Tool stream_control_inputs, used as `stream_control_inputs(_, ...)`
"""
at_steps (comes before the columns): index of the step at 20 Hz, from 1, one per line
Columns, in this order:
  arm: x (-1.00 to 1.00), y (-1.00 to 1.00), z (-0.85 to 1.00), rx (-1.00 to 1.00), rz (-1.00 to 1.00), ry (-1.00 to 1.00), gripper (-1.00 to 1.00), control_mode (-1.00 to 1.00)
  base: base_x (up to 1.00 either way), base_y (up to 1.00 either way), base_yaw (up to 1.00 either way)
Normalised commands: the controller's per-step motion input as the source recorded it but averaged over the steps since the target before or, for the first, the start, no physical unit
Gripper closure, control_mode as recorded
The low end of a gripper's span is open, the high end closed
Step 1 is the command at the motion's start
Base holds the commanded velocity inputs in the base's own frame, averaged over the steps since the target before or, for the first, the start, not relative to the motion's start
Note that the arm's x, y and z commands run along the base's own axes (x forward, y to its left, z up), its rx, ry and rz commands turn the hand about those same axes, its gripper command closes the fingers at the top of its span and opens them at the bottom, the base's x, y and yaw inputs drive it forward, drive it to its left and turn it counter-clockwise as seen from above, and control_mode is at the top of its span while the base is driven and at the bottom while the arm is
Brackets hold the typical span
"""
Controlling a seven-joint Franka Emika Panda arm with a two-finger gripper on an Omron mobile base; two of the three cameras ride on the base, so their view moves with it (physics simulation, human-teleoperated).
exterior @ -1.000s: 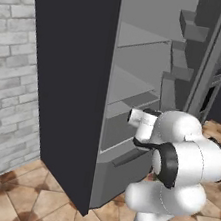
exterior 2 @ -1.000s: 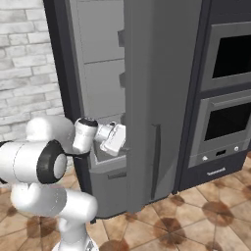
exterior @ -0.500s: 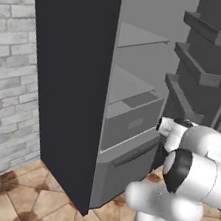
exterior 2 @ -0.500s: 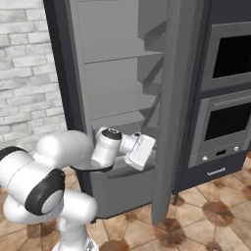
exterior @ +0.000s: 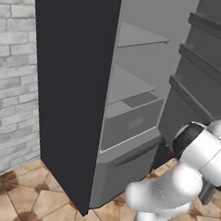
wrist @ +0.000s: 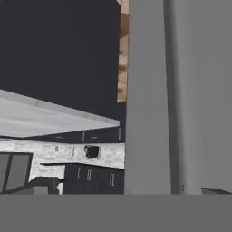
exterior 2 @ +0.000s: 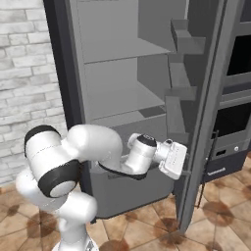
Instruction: Place one of the steaks on the plate and the other in the bowl. Then place the bowl in the fridge.
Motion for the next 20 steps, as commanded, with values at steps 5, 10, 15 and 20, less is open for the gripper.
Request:
stream_control_inputs(5, 0.98, -1.0, -0.23, 0.09, -0.05, -0.01, -1.0, -1.0, 0.0, 0.0, 0.0)
stream_control_inputs(10, 0.32, -0.85, 0.13, 0.11, -0.05, -0.17, -1.0, -1.0, 0.0, 0.0, 0.0)
stream_control_inputs(15, -0.91, 0.49, 0.5, 0.12, 0.12, -0.29, -1.0, -1.0, 0.0, 0.0, 0.0)
stream_control_inputs(20, -0.88, 0.93, 0.44, 0.17, 0.06, -0.27, -1.0, -1.0, 0.0, 0.0, 0.0)
